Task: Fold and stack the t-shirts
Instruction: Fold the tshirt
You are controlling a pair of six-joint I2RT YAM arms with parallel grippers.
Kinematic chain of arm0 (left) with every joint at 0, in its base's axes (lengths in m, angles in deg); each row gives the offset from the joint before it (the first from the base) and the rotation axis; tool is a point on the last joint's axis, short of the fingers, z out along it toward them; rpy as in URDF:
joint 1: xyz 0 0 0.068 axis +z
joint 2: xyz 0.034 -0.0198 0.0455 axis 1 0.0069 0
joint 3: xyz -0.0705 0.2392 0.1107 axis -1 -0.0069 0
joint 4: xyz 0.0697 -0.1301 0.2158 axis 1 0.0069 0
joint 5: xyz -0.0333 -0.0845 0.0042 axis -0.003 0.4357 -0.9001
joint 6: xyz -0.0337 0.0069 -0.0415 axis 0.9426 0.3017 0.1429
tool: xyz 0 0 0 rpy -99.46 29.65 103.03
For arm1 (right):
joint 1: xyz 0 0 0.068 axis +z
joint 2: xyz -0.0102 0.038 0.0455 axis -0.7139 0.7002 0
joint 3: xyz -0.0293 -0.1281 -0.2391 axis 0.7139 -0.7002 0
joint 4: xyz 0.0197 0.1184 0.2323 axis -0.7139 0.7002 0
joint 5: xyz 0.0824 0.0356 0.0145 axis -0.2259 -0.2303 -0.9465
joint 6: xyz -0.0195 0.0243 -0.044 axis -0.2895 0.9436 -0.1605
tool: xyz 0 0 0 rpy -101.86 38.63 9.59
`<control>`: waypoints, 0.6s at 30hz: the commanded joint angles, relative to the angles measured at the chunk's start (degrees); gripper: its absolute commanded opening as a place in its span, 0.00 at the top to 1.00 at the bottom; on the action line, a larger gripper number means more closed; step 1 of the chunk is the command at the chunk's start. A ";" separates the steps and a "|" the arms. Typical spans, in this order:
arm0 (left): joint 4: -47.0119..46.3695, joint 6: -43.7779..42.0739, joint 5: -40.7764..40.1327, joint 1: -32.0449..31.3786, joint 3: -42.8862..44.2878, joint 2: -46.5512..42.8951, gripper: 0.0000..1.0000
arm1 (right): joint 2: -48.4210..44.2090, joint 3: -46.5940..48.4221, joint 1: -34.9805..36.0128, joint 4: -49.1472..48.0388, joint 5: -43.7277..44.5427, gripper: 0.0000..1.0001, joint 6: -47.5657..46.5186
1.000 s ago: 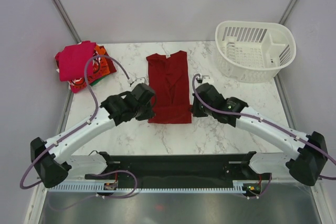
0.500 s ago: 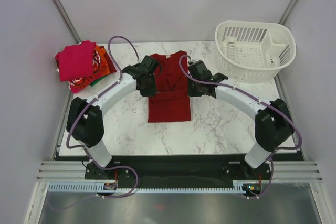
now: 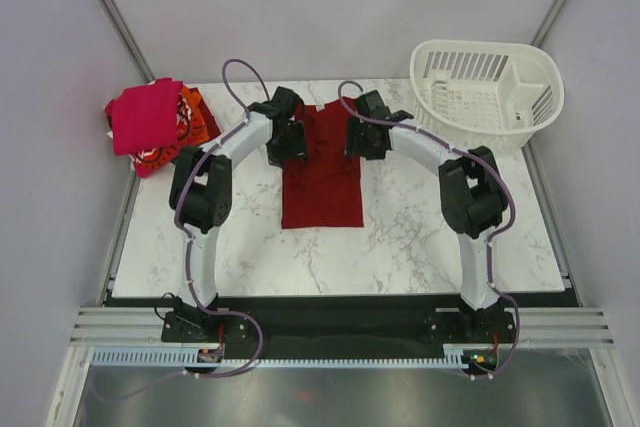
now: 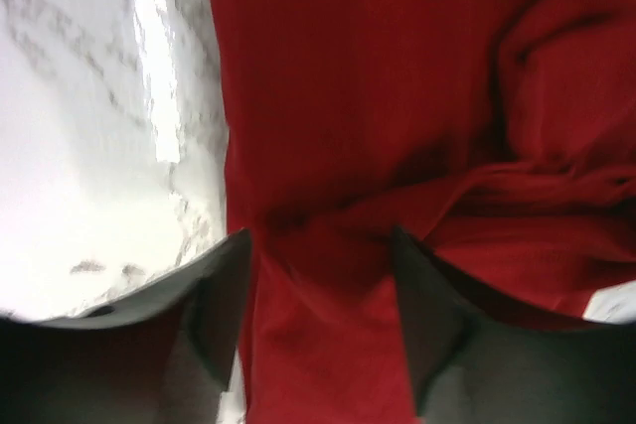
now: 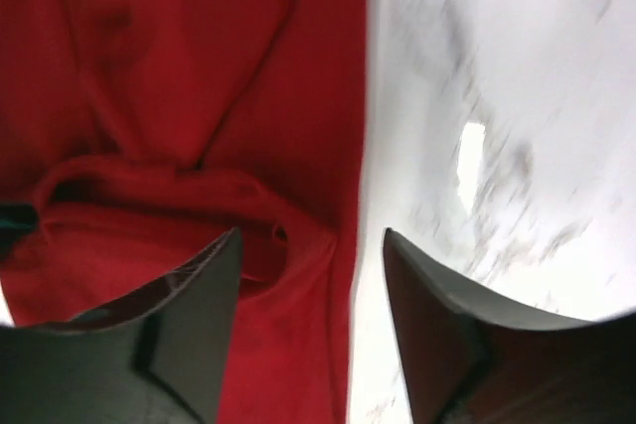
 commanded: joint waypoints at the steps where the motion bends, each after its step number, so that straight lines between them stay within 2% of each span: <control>1: -0.24 -2.49 5.66 2.65 8.57 3.80 0.30 | 4.38 13.03 -4.66 4.13 1.24 0.32 1.76; 3: 0.55 -3.62 6.10 3.71 14.20 4.69 0.18 | 5.09 19.08 -5.20 6.44 3.59 0.30 2.03; 6: 2.48 -5.64 3.31 4.15 18.95 2.33 0.14 | 1.41 20.09 -5.03 6.80 4.05 0.29 1.24; 9: 2.75 -6.18 -0.56 4.06 16.95 -2.84 0.15 | -4.04 14.31 -3.62 4.52 3.09 0.29 -0.43; 12: 2.49 -5.05 -0.93 3.80 10.28 -7.94 0.20 | -8.61 4.91 -2.30 0.04 -2.26 0.38 -0.52; 14: 1.09 -4.95 0.30 3.02 4.32 -10.16 0.29 | -10.28 -1.23 -1.60 -4.00 -8.85 0.51 0.18; 15: 0.04 -4.95 0.74 2.57 2.02 -11.21 0.34 | -10.55 -2.75 -1.34 -5.93 -10.35 0.61 0.44; 17: -3.46 -4.78 2.23 1.35 -4.20 -13.76 0.38 | -10.21 -5.91 -0.46 -7.69 -13.07 0.72 0.62; 18: -4.79 -4.78 4.07 1.08 -5.98 -14.20 0.42 | -9.77 -6.36 -0.28 -8.92 -13.96 0.81 0.54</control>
